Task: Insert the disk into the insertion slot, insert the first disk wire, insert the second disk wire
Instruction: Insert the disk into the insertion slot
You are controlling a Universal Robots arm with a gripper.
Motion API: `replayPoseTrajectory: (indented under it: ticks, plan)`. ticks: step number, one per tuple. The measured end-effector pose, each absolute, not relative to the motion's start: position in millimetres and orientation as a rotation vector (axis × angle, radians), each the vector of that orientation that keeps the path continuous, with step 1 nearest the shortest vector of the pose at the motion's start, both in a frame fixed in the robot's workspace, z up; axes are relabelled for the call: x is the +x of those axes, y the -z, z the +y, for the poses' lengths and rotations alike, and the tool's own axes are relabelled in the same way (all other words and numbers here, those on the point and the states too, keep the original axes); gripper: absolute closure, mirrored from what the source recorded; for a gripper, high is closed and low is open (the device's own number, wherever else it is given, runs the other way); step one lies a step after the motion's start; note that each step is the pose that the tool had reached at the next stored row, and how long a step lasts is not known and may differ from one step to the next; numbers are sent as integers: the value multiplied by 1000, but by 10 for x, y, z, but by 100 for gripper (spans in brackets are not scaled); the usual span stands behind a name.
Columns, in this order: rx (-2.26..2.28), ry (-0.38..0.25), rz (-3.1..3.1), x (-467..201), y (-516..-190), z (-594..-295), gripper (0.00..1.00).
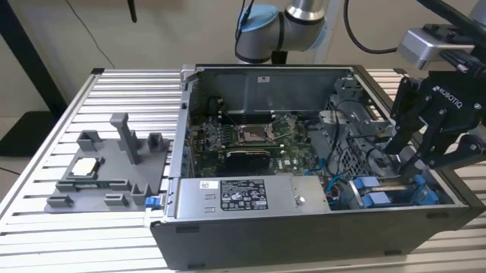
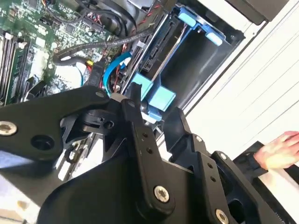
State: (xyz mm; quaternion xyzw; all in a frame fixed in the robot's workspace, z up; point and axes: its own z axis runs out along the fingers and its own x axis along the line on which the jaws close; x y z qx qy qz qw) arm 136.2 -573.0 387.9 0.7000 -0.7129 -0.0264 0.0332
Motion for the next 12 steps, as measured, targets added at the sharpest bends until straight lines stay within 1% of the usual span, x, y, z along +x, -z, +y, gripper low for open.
replayPoseTrajectory:
  ticks: [7,12]
  plan:
    - [2154,81,-2193,1361,-4029,-5724,53]
    - [2154,80,-2194,1305,-4047,-5654,53]
